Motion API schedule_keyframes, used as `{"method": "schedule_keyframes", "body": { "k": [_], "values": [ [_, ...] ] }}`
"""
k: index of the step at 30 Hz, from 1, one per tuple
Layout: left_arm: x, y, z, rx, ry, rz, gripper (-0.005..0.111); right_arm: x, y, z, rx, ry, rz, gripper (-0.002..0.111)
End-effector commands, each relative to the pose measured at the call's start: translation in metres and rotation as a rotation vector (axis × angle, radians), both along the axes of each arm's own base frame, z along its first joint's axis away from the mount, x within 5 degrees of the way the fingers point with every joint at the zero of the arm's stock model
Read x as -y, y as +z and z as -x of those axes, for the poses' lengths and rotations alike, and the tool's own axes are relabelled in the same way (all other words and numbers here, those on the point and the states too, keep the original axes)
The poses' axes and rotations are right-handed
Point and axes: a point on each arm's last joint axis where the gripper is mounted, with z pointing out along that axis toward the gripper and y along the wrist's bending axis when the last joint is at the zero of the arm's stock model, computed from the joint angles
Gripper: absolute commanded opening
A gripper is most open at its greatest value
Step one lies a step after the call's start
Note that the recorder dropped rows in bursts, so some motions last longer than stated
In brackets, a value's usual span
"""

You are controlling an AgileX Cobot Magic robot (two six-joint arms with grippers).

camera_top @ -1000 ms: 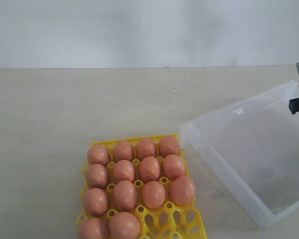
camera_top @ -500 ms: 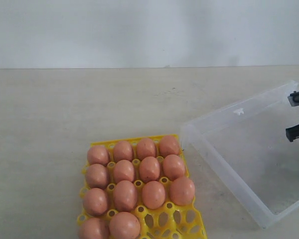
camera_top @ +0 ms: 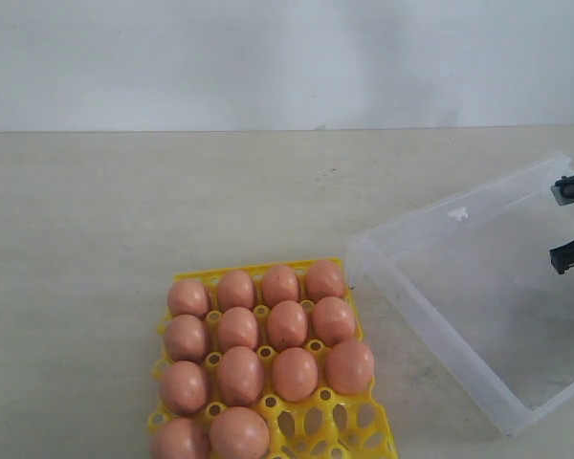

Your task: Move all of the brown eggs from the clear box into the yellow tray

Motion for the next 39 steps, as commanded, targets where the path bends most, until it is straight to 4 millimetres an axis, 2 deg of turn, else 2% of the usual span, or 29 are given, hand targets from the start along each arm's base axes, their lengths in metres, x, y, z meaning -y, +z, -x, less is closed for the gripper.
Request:
{"method": "schedule_keyframes", "body": {
  "k": [1,12,13,17,26,27,28,29,30,31,36,39],
  "values": [
    [0.0,-0.001,0.0,0.003,-0.004,-0.004,0.004,0.001,-0.008,-0.012,0.115,0.035,-0.016,0.041],
    [0.0,-0.001,0.0,0.003,-0.004,-0.004,0.004,0.001,-0.009,-0.016,0.148,0.077,-0.024,0.041],
    [0.0,-0.001,0.0,0.003,-0.004,-0.004,0.004,0.001,-0.009,-0.016,0.145,0.085,-0.026,0.041],
    [0.0,-0.001,0.0,0.003,-0.004,-0.004,0.004,0.001,-0.008,-0.015,0.136,0.1,-0.022,0.059],
    [0.0,-0.001,0.0,0.003,-0.004,-0.004,0.004,0.001,-0.009,-0.022,0.209,0.129,-0.022,0.059],
    [0.0,-0.001,0.0,0.003,-0.004,-0.004,0.004,0.001,-0.009,-0.023,0.214,0.128,-0.022,0.058],
    [0.0,-0.001,0.0,0.003,-0.004,-0.004,0.004,0.001,-0.009,-0.023,0.213,0.13,-0.022,0.05],
    [0.0,-0.001,0.0,0.003,-0.004,-0.004,0.004,0.001,-0.009,-0.023,0.212,0.134,-0.023,0.031],
    [0.0,-0.001,0.0,0.003,-0.004,-0.004,0.004,0.001,-0.009,-0.023,0.212,0.134,-0.023,0.019],
    [0.0,-0.001,0.0,0.003,-0.004,-0.004,0.004,0.001,-0.009,-0.023,0.215,0.13,-0.022,0.0],
    [0.0,-0.001,0.0,0.003,-0.004,-0.004,0.004,0.001,-0.007,-0.021,0.211,0.094,-0.025,0.0],
    [0.0,-0.001,0.0,0.003,-0.004,-0.004,0.004,-0.006,0.008,-0.025,0.313,0.045,-0.079,0.0]
  ]
}}
